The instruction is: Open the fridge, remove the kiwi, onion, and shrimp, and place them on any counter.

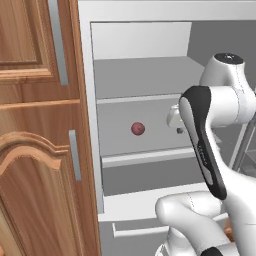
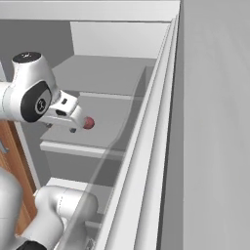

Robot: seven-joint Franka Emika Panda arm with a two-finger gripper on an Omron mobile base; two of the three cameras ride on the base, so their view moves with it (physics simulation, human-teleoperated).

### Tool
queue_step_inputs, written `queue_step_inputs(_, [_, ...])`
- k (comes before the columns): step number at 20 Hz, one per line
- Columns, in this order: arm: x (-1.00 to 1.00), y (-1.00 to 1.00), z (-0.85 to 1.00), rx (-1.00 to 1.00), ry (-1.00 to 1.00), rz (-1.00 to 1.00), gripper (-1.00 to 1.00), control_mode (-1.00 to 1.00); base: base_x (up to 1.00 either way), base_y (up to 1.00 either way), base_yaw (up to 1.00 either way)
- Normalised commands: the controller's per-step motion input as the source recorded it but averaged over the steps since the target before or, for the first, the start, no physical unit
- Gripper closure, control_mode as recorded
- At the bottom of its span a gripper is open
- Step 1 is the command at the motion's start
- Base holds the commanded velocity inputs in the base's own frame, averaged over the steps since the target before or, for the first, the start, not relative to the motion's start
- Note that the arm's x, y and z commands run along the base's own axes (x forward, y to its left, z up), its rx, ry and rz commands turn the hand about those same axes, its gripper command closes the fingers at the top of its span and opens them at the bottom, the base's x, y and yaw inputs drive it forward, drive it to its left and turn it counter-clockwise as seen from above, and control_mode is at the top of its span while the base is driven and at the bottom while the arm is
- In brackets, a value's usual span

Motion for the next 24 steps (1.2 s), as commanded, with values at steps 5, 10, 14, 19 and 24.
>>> queue_step_inputs(5, [0.05, 0.25, -0.46, 0.02, -0.09, 0.07, -1.00, -1.00, 0.00, 0.00, 0.00])
queue_step_inputs(10, [0.20, 0.17, -0.27, 0.01, -0.01, 0.04, -1.00, -1.00, 0.00, 0.00, 0.00])
queue_step_inputs(14, [0.30, 0.12, -0.34, 0.00, -0.01, 0.02, -1.00, -1.00, 0.00, 0.00, 0.00])
queue_step_inputs(19, [0.40, 0.14, -0.21, 0.00, 0.00, 0.01, -1.00, -1.00, 0.00, 0.00, 0.00])
queue_step_inputs(24, [0.46, 0.08, -0.19, 0.00, 0.00, 0.00, -1.00, -1.00, 0.00, 0.00, 0.00])
